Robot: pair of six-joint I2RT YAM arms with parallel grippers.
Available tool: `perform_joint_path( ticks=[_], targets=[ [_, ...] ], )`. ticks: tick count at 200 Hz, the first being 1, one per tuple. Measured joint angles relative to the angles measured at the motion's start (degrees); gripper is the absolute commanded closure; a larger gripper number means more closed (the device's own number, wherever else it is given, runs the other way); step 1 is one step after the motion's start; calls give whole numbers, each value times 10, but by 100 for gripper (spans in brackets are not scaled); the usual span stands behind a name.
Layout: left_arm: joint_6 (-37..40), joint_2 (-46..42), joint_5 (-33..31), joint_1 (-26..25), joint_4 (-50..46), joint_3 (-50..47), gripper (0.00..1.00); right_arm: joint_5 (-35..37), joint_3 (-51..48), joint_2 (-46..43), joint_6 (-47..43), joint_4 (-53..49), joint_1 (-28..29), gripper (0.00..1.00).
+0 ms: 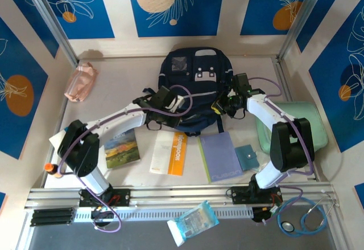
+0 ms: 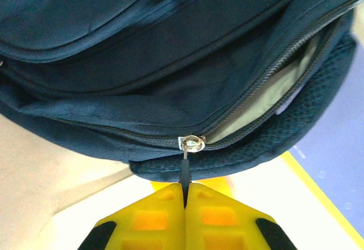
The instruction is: Pack books, pencil case, and school supplies into a backpack
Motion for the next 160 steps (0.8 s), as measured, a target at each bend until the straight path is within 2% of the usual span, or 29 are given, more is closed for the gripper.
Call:
perform_joint_path(
  ticks=[78, 133, 160],
  targets=[
    [45, 37, -118, 9, -59, 25, 100, -7, 0, -13, -4, -6, -14, 96],
    [64, 66, -144, 66, -50, 28, 100, -14, 7, -13, -10, -8, -20, 97],
    [71, 76, -137, 76, -49, 38, 100, -18, 17, -9, -16, -8, -21, 97]
  ],
)
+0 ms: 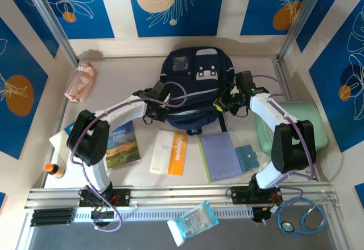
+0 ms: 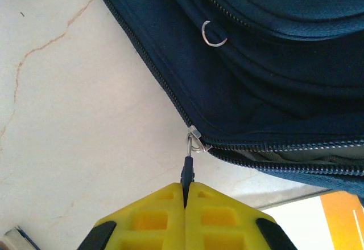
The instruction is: Pack books, pencil case, and school supplies into a backpack
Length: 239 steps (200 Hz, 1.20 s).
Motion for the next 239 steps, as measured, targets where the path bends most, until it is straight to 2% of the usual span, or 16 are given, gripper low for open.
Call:
perform_joint_path(
  ticks=[34, 61, 78, 100, 117, 138, 158, 185, 217, 239],
  targets=[
    [-2, -3, 38, 0, 7, -1, 100, -26, 14, 23, -19, 4, -23, 92],
    [-18, -26, 75, -8, 22, -18, 100, -35, 30, 47, -42, 4, -41, 72],
    [-32, -37, 101, -17, 34, -28, 100, -42, 67, 79, -66, -1, -51, 63],
    [-49, -38, 135, -38, 55, -35, 100, -29, 101, 104, -89, -15, -57, 39],
    [-60, -36, 157, -50, 66, -35, 100, 3, 102, 92, -104, -38, -57, 26],
    [-73, -30, 176, -61, 82, -35, 100, 51, 90, 42, -99, -71, -56, 24],
    [-79, -24, 188, -69, 98, -35, 100, 67, 54, -33, -77, -88, -51, 24],
    [-90, -16, 201, -80, 120, -35, 100, 67, -20, -113, -10, -94, -8, 22],
    [-98, -12, 207, -85, 135, -35, 100, 65, -90, -123, 91, -79, 65, 20],
    [-102, -12, 209, -85, 139, -36, 100, 66, -96, -103, 138, -67, 99, 20]
  ],
)
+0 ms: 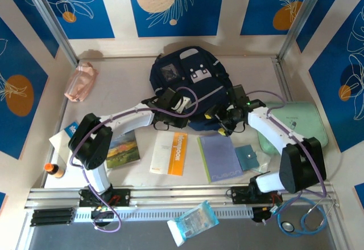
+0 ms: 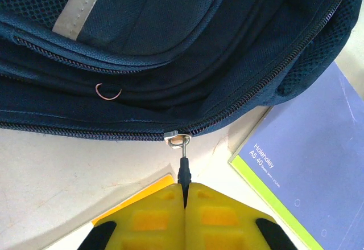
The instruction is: Pack books, pencil case, and school supplies into a backpack
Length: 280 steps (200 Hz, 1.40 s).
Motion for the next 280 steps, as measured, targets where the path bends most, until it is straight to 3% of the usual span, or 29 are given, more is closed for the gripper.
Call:
perform_joint_path(
  ticks=[83, 103, 133, 175, 210, 252, 280],
  targets=[
    [-2, 0, 2, -4, 19, -16, 100, 75, 59, 117, 77, 33, 30, 21],
    [-2, 0, 2, -5, 21, -17, 100, 89, 65, 130, 89, 33, 33, 26],
    [-2, 0, 1, -5, 20, -17, 100, 96, 66, 153, 106, 28, 33, 39],
    [4, 0, -8, -5, 13, -16, 100, 103, 66, 165, 115, 18, 34, 69],
    [35, 14, -78, -7, -38, 16, 100, 111, 70, 161, 108, 16, 37, 82],
    [79, 29, -184, -5, -96, 49, 100, 124, 79, 137, 103, 1, 41, 85],
    [102, 38, -221, 7, -112, 62, 100, 129, 90, 113, 97, -13, 41, 85]
  ],
)
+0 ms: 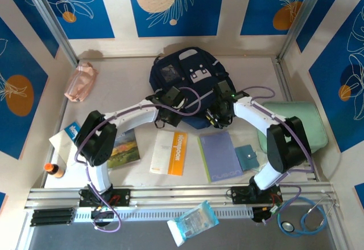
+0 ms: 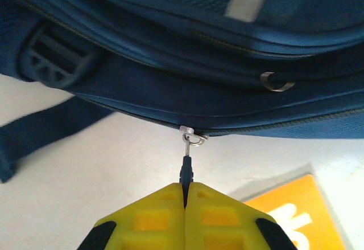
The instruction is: Pack books, pencil case, and school supplies into a backpack
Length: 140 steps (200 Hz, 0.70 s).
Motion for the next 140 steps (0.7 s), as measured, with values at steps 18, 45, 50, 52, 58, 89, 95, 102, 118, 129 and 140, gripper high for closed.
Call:
perform_joint_path(
  ticks=[18, 45, 50, 52, 58, 89, 95, 102, 118, 129, 140],
  targets=[
    [7, 2, -10, 19, -6, 7, 100, -1, 13, -7, -7, -9, 0, 85],
    [16, 5, -11, 57, -9, 19, 100, -4, 21, -14, -14, -10, 0, 85],
    [17, 5, -10, 63, -9, 21, 100, -5, 21, -16, -15, -10, 0, 85],
    [18, 6, -9, 65, -9, 21, 100, -6, 21, -17, -16, -10, 0, 86],
    [18, 6, -5, 74, -8, 21, 100, -6, 21, -21, -17, -10, 0, 85],
    [17, 18, 22, 116, -6, 34, 100, -15, 23, -35, -22, -9, 0, 86],
    [14, 23, 24, 122, -7, 39, 100, -19, 24, -37, -22, -8, 0, 86],
    [13, 30, 28, 129, -8, 46, 100, -22, 24, -37, -22, -6, -1, 85],
    [4, 44, 32, 137, -10, 62, 100, -31, 23, -38, -21, -1, 0, 85],
    [2, 55, 35, 140, -14, 73, 100, -40, 23, -38, -19, 4, 0, 85],
    [-1, 66, 36, 143, -16, 86, 100, -47, 23, -38, -16, 12, 3, 85]
  ],
)
